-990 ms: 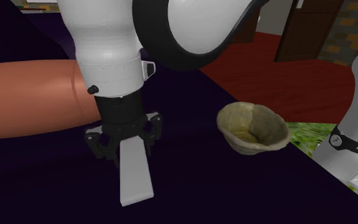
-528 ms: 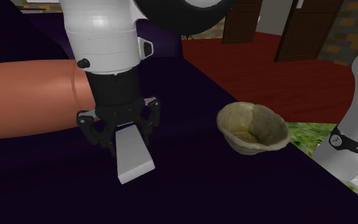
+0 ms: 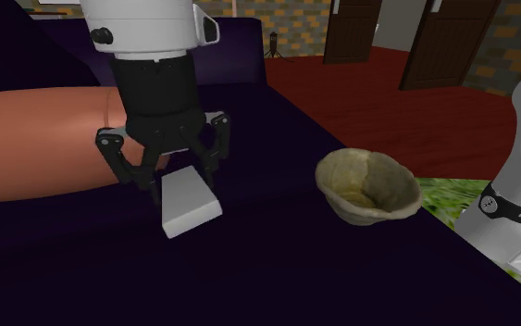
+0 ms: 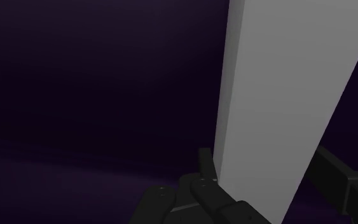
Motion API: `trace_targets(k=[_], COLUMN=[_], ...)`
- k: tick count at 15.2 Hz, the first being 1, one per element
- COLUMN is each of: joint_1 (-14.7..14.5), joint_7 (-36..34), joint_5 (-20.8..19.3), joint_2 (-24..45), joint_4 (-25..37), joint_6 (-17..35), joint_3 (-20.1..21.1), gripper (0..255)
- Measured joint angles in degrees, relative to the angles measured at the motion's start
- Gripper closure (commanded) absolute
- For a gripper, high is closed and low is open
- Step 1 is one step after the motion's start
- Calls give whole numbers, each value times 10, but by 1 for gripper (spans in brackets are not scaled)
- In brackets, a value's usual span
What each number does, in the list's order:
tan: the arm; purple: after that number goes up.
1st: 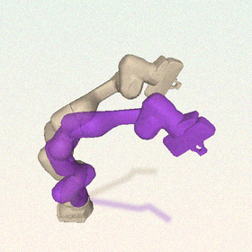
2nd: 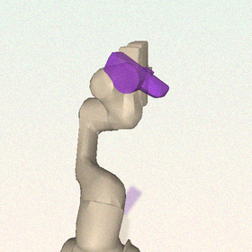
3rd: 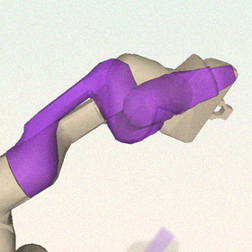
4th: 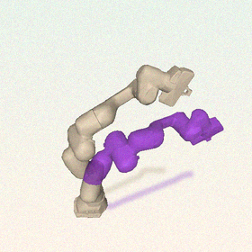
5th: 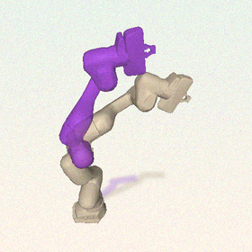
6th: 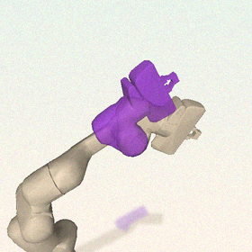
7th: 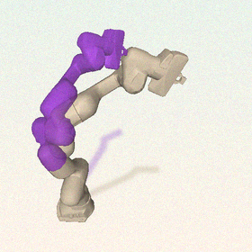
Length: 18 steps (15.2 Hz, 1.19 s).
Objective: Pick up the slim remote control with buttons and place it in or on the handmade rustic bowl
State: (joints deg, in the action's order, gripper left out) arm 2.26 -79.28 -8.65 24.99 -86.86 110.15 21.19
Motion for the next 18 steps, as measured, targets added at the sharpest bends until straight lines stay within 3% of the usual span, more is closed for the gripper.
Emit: trace_targets(k=[15,18], joint_1=[-6,12], joint_7=[6,15], joint_5=[6,25], joint_2=[-10,-66], joint_4=[101,32], joint_6=[-110,-94], joint_3=[4,8], gripper=[255,255])
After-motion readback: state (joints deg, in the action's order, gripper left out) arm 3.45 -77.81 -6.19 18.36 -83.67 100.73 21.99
